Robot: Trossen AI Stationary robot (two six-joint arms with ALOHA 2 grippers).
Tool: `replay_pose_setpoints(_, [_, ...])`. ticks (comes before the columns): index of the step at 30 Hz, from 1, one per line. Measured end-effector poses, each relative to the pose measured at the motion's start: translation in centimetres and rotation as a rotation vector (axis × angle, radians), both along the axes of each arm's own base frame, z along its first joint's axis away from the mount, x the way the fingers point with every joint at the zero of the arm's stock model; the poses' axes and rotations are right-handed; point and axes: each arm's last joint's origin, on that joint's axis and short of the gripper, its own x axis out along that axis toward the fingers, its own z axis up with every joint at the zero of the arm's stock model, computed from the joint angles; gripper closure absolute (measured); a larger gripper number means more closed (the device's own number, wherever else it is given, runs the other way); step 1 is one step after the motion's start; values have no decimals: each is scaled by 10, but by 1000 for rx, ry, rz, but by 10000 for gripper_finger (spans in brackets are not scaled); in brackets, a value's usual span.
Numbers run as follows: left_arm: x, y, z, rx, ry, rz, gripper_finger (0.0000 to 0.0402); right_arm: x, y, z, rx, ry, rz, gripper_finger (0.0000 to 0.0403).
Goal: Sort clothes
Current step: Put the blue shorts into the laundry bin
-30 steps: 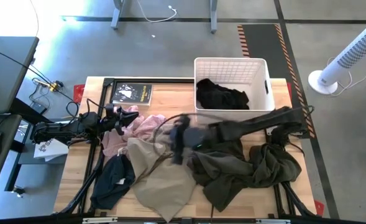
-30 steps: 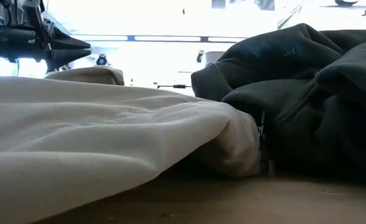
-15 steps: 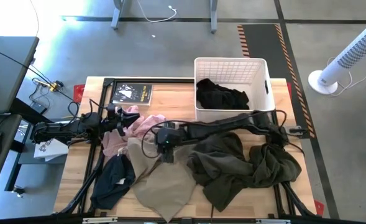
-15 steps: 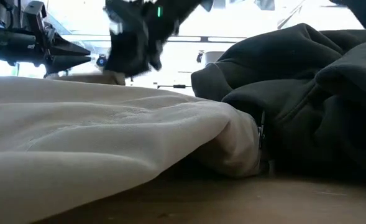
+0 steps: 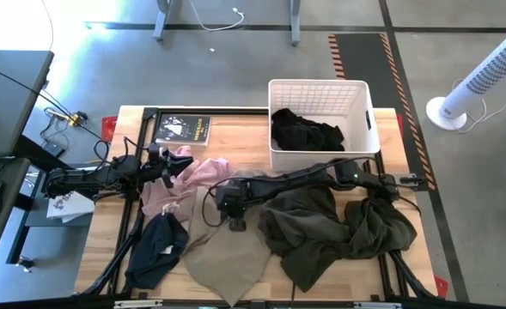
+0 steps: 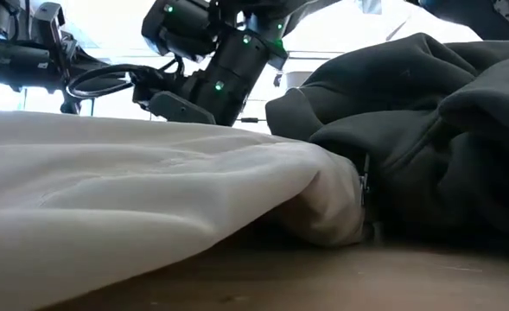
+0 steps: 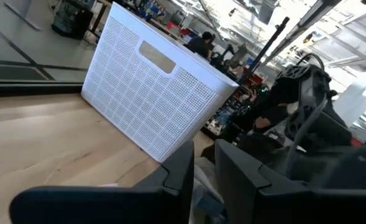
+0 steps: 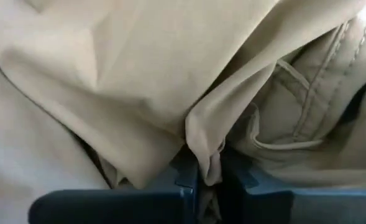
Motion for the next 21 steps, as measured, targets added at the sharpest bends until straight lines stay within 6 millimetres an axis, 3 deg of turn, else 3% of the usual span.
replay_pose_setpoints(3, [0, 0, 0, 0, 0, -1, 339, -8, 12, 36, -90, -11, -8, 378])
replay_pose_setpoints(5, [0, 0, 0, 0, -1, -1, 339, -9, 25, 80, -156, -142, -12, 389])
replay_pose_setpoints(8, [0, 0, 0, -1, 1, -2, 339, -37, 45, 176, -283, -386, -45, 392])
replay_pose_setpoints(11, [0, 0, 0, -3, 1, -5, 339, -85, 62, 281, -385, -723, -116, 389])
replay_pose_setpoints(13, [0, 0, 0, -6, -1, -9, 339, -114, 75, 327, -455, -898, -156, 391])
replay_pose_setpoints(16, [0, 0, 0, -17, -3, -10, 339, -148, 90, 369, -514, -1068, -146, 393])
replay_pose_setpoints(21, [1, -2, 0, -60, -24, -56, 339, -189, 96, 406, -512, -1209, -108, 390])
